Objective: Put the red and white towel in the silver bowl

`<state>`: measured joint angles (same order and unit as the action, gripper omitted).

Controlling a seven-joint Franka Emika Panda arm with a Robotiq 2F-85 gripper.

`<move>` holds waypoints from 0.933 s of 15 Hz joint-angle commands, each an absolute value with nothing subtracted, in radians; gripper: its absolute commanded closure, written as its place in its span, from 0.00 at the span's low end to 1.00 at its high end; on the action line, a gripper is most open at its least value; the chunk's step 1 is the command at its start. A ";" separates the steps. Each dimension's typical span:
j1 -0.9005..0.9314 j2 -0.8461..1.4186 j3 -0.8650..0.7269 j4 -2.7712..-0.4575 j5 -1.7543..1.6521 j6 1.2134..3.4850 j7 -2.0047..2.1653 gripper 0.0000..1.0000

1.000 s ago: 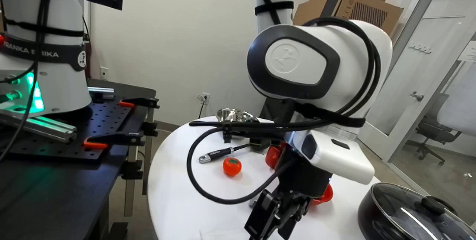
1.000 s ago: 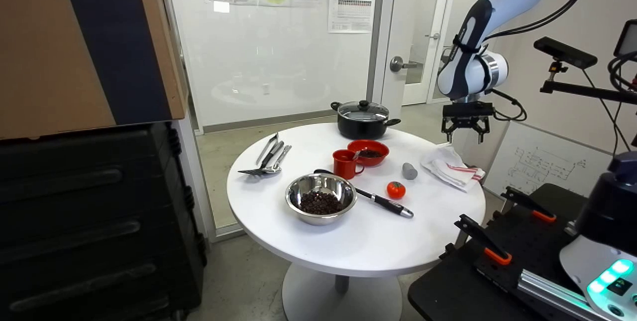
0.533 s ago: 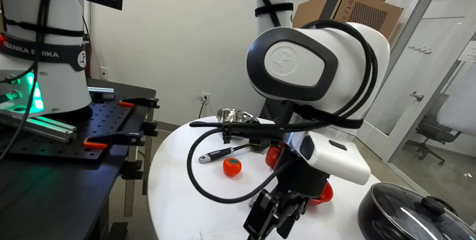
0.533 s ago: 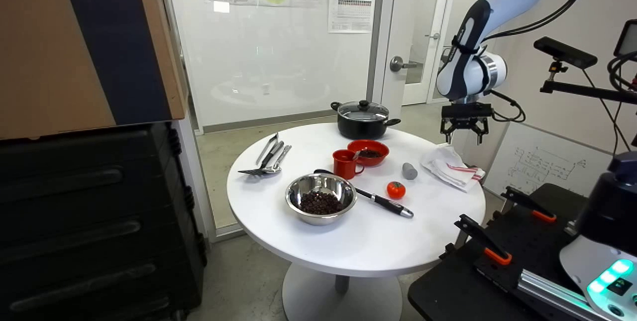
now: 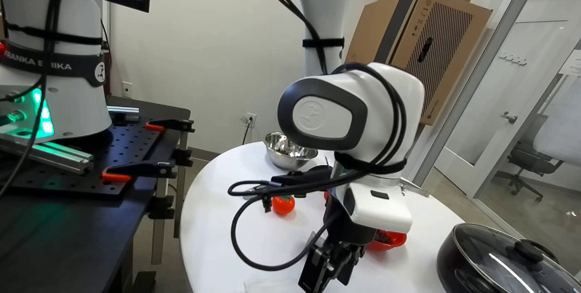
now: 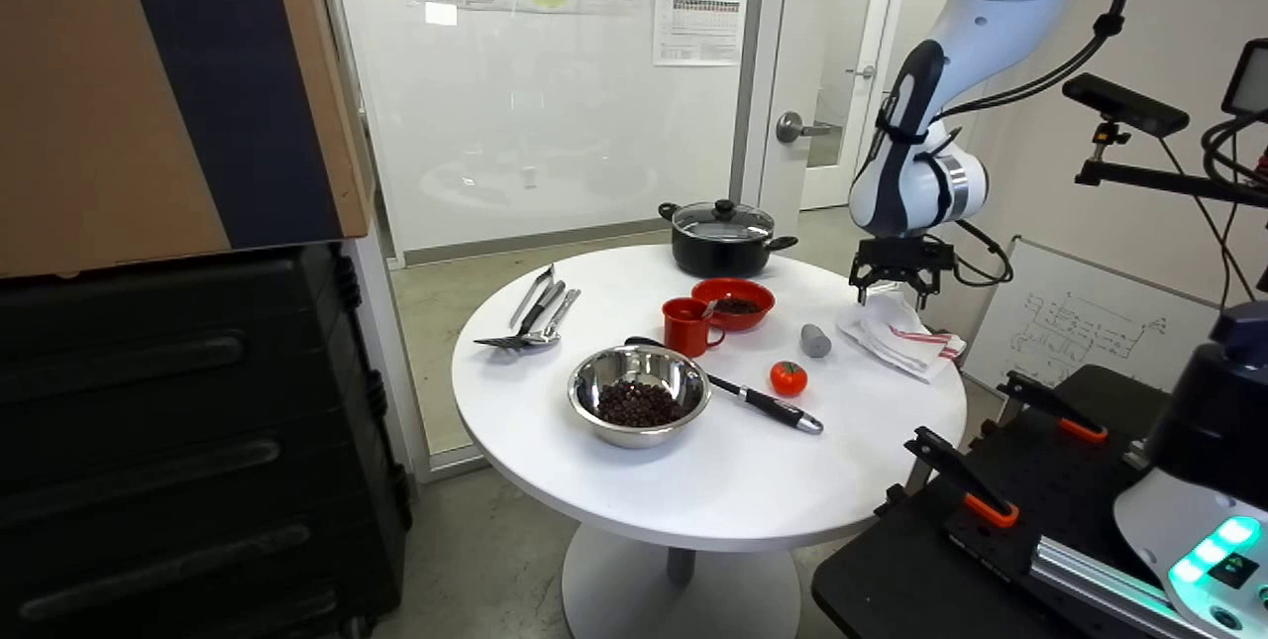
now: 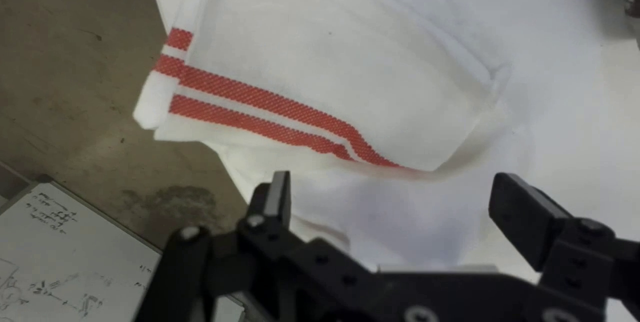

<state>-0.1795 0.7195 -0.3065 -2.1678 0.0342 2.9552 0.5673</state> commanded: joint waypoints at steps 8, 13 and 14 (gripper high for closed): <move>-0.192 0.856 -0.276 -2.139 0.190 3.076 0.409 0.00; -0.188 0.883 -0.282 -2.126 0.229 3.064 0.420 0.34; -0.188 0.887 -0.282 -2.122 0.239 3.064 0.423 0.42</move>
